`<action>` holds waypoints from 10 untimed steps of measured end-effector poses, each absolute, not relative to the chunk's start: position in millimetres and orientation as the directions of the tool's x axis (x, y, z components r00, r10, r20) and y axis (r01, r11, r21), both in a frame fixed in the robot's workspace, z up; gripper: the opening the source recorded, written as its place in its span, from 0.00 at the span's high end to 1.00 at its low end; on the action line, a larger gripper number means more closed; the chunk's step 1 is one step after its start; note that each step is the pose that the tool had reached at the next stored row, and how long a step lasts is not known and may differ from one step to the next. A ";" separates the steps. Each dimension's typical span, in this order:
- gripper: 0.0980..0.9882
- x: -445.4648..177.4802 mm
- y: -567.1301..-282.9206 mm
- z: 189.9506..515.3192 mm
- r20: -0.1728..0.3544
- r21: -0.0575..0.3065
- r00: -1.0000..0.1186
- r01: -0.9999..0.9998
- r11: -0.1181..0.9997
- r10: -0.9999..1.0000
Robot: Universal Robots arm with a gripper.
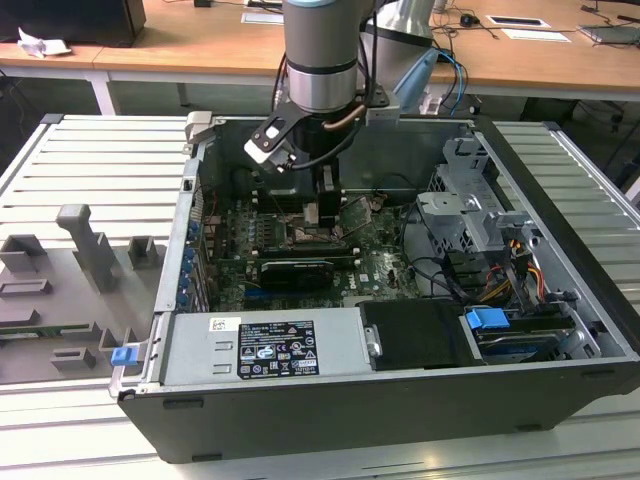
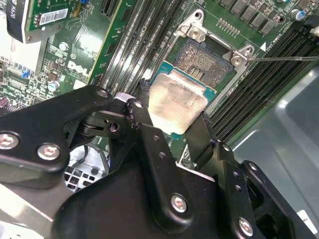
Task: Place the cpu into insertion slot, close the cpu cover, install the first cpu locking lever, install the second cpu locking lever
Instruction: 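Place the cpu into insertion slot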
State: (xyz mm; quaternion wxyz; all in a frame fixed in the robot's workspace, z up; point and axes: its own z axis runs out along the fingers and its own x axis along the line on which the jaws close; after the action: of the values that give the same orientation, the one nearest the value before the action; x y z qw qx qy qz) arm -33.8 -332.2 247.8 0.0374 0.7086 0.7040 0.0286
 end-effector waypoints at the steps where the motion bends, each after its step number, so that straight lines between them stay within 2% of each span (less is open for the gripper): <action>1: 0.51 -33.8 -331.8 247.4 -0.012 0.093 0.007 0.996 -0.006 1.000; 10: 0.51 -33.5 -325.9 240.9 -0.011 0.093 -0.025 0.995 0.026 1.000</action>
State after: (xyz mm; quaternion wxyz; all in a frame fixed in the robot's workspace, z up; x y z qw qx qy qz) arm -33.5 -325.9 240.9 0.0367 0.6972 0.7153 0.0295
